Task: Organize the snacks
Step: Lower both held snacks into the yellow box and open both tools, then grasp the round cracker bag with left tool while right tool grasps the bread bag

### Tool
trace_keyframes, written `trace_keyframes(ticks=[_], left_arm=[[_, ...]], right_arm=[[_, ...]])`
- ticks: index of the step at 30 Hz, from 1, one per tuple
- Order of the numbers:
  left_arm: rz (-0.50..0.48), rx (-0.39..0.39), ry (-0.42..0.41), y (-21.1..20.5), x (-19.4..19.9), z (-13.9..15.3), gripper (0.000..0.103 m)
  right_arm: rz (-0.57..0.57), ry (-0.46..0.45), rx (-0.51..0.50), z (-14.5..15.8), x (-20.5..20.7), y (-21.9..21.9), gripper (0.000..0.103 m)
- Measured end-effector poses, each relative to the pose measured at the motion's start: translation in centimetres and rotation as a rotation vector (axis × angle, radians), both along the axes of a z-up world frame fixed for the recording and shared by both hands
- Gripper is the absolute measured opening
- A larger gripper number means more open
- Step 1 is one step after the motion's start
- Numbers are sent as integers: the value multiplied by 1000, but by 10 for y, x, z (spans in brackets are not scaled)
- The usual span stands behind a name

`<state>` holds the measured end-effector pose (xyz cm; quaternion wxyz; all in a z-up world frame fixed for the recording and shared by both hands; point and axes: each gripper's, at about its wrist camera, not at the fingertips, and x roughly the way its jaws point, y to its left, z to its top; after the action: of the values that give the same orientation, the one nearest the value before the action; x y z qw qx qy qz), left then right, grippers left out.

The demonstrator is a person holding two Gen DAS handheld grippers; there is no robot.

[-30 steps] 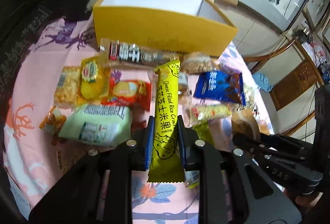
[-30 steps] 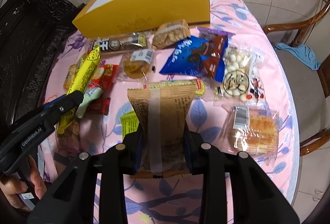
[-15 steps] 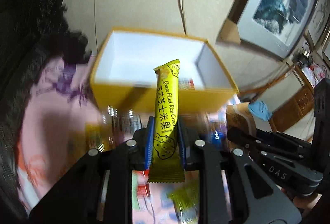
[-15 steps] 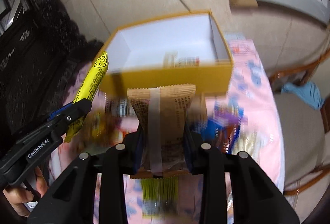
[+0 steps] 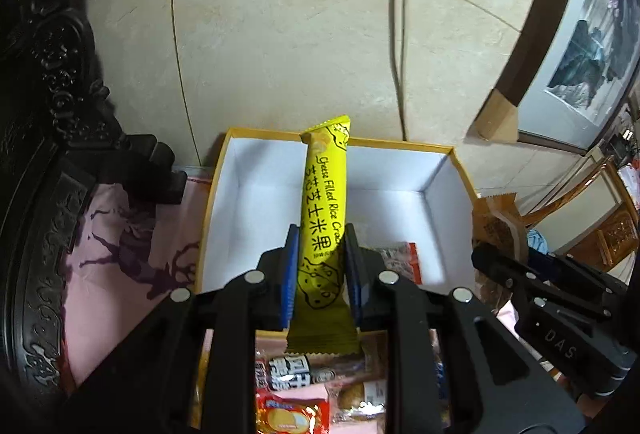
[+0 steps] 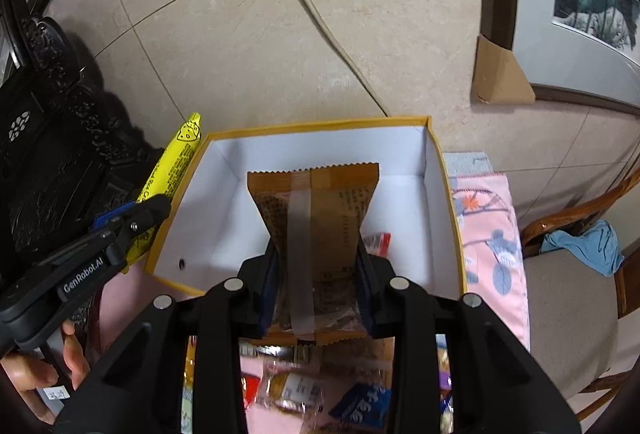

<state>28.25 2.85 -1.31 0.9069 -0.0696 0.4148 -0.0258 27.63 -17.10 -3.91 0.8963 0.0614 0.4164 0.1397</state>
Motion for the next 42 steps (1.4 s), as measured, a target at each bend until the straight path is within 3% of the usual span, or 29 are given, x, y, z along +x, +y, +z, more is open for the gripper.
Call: trace_keyframes(ticks=[1,2,3,4,7,11,16,20,24,29,33,36,42], left_arm=[[7,14,18,0,6,-2,30],[26,28,24,1,10,-2,60],[44,32,12,2,11,0,85],[68,33,-15,5,10,4,87],[75,39,-34,13,9,11,87],[87,11,-21,27,-3,12,87],[89,-22,-6,36,-57,3,91],[96,-47,71,35,-113,-33,92],[111,-94,153,33,-167,-71,92],[56,-95,249,24,-226,-100,92],[17,-61,269,21,-253,-101,92],[28,-63,263,23,-262,-99,92],[22,-66,235,20,-266,-86,92]], right_arm=[[8,6,-5,-1,6,3,39],[13,21,-24,-3,14,7,42],[15,35,-46,-4,23,10,51],[11,34,-74,-5,29,13,60],[10,-12,-139,-2,33,15,61],[26,-12,-110,4,22,2,63],[85,36,-94,-7,-26,-32,64],[64,173,-125,-59,-88,-76,64],[-93,334,-54,-114,-154,-126,64],[-202,393,4,-152,-214,-150,64],[-153,361,-42,-153,-220,-149,64],[-179,387,24,-157,-225,-163,64],[-181,401,50,-166,-223,-161,64]])
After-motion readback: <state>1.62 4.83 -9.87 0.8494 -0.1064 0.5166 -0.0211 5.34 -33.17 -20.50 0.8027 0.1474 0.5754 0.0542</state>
